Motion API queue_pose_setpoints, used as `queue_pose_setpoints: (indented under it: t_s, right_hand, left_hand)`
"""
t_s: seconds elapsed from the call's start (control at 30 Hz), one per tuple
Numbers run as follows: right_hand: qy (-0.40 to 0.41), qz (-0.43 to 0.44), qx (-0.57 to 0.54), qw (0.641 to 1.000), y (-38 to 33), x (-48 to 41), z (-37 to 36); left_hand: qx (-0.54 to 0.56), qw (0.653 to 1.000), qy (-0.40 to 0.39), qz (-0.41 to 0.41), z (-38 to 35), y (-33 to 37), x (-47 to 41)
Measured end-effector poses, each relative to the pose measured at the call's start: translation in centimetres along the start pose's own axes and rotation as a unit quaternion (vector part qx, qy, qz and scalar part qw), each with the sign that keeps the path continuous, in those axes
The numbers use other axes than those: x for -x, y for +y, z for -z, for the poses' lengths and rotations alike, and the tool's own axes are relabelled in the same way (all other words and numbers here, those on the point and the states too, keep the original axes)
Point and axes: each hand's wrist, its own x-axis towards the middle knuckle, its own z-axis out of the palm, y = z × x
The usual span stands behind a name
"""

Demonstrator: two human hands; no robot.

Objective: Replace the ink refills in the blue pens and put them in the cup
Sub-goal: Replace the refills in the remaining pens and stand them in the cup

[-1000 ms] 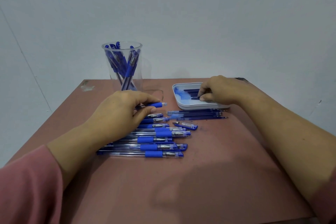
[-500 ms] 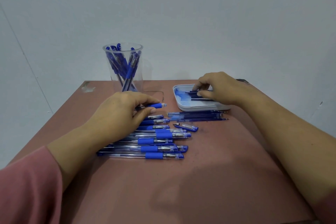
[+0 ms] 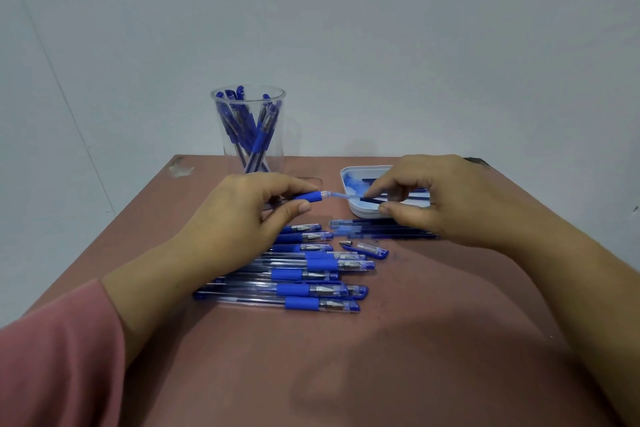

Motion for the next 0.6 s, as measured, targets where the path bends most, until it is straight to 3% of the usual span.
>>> queue_pose_setpoints:
  t_s: [0.23,0.6]
  right_hand:
    - [0.014,0.027,0.024,0.999,1.1,0.0,-0.7]
    - [0.025,0.053,0.007,0.998,2.0,-0.5,-1.5]
  left_hand:
    - [0.011,1.0,-0.003,0.001,-0.1,0.0,0.0]
    - [-0.071,0.995,0.001,-0.066,0.3,-0.2,-0.1]
